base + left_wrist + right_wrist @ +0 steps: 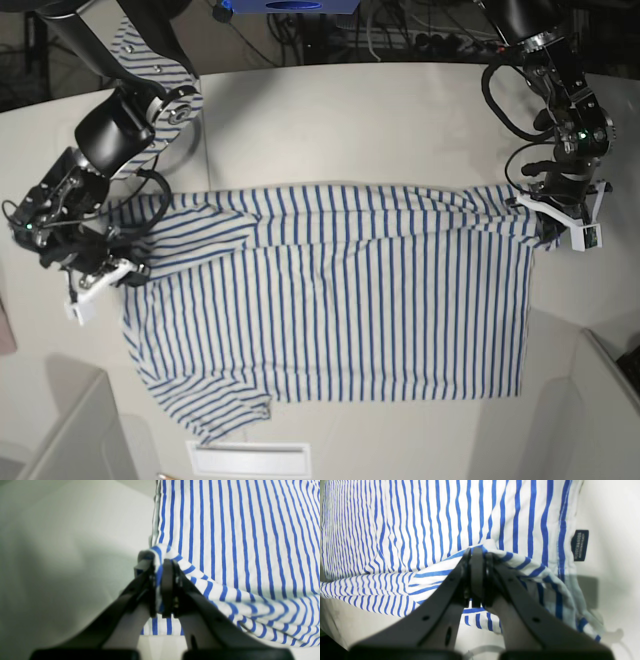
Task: Fold the T-shirt properly
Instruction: 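Lower the folded collar edge onto the shirt and open both grippers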
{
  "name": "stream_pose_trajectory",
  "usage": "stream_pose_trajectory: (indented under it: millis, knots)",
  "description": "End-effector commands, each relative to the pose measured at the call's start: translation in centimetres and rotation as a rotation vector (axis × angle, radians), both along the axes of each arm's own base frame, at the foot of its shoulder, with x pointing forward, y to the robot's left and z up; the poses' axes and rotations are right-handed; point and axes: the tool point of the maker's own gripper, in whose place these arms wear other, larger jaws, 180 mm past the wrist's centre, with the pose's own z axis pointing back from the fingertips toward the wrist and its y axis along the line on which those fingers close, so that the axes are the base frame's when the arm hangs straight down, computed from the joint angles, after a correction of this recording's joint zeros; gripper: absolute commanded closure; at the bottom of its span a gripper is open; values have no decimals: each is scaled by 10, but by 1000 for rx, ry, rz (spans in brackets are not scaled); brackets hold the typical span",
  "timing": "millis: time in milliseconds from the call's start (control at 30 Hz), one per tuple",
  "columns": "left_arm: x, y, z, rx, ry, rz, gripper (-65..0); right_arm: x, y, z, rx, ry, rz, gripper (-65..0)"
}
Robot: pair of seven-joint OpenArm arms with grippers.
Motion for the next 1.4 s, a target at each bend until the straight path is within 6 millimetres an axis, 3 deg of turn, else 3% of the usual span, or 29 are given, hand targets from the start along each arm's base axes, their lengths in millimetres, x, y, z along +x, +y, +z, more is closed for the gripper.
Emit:
stream_pose_trajectory:
  millis: [0, 267, 400, 567, 900, 1133, 1367]
  knots:
    - [8, 5, 16, 24, -51, -4, 0, 16, -10, 21, -15, -73, -15, 0]
    - [17, 8, 26, 37, -76, -6, 0, 21, -15, 27, -21, -111, -33, 0]
    - [22, 0, 23, 31, -69, -31, 0, 27, 5, 18, -7, -93, 33, 0]
    - [31, -2, 13, 21, -42, -54, 0, 37, 12, 14, 31, -133, 19, 0]
    - [53, 3, 13, 17, -38, -67, 0, 47, -1, 28, 10, -164, 8, 0]
    - [58, -8, 5, 20, -11, -112, 0, 44, 7, 15, 43, -128, 18, 0]
    - [67, -5, 13, 29, -30, -116, 0, 50, 5, 19, 49, -172, -4, 0]
